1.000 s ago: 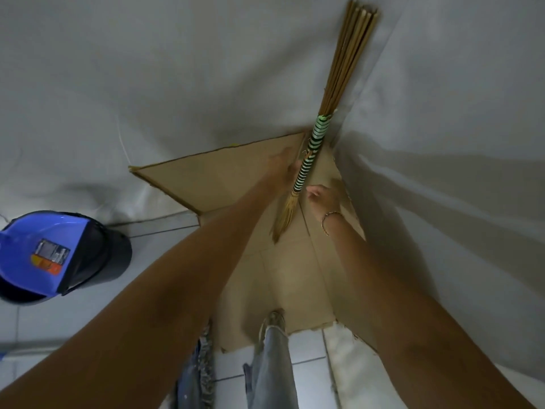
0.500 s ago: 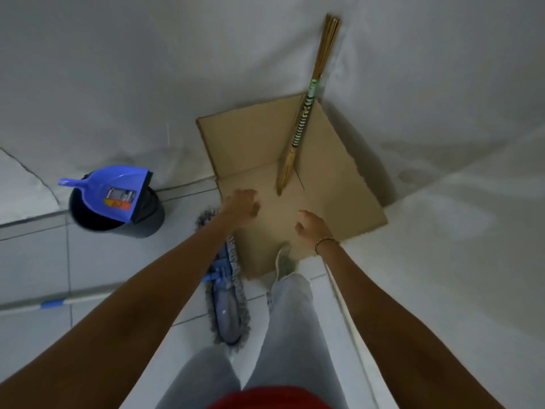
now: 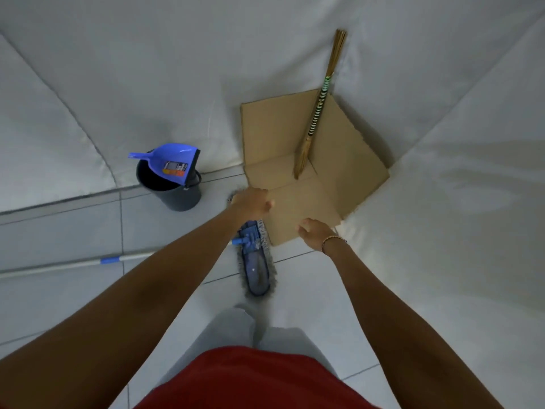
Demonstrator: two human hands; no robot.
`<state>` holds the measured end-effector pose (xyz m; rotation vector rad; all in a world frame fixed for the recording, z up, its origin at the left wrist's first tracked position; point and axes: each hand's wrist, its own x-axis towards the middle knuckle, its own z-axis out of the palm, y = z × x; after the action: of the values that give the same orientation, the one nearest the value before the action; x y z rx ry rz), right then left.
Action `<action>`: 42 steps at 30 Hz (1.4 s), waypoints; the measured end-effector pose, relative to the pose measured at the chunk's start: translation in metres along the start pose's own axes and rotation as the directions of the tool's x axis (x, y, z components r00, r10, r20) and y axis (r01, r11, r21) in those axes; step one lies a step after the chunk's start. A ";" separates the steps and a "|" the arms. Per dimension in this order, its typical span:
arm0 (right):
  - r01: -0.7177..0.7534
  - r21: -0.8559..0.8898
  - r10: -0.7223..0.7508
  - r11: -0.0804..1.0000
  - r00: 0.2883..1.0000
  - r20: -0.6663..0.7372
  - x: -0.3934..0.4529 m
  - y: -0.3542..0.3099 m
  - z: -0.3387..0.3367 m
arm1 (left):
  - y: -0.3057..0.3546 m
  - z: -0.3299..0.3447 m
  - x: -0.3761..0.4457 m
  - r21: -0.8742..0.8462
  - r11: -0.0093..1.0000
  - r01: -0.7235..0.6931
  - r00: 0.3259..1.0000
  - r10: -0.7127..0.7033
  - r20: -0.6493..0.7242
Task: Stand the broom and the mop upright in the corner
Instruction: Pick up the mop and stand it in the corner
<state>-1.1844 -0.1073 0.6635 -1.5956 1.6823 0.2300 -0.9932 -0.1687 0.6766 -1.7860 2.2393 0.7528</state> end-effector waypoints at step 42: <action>0.384 -0.197 -0.298 0.902 0.884 0.359 0.054 -0.476 0.294 | -0.520 0.045 -0.346 -0.847 0.102 0.522 0.701 -0.617 0.358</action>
<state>-0.6268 -0.0584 0.6103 -1.9057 1.1285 0.5192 -0.4164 0.0728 0.6481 -2.8711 0.6949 1.9525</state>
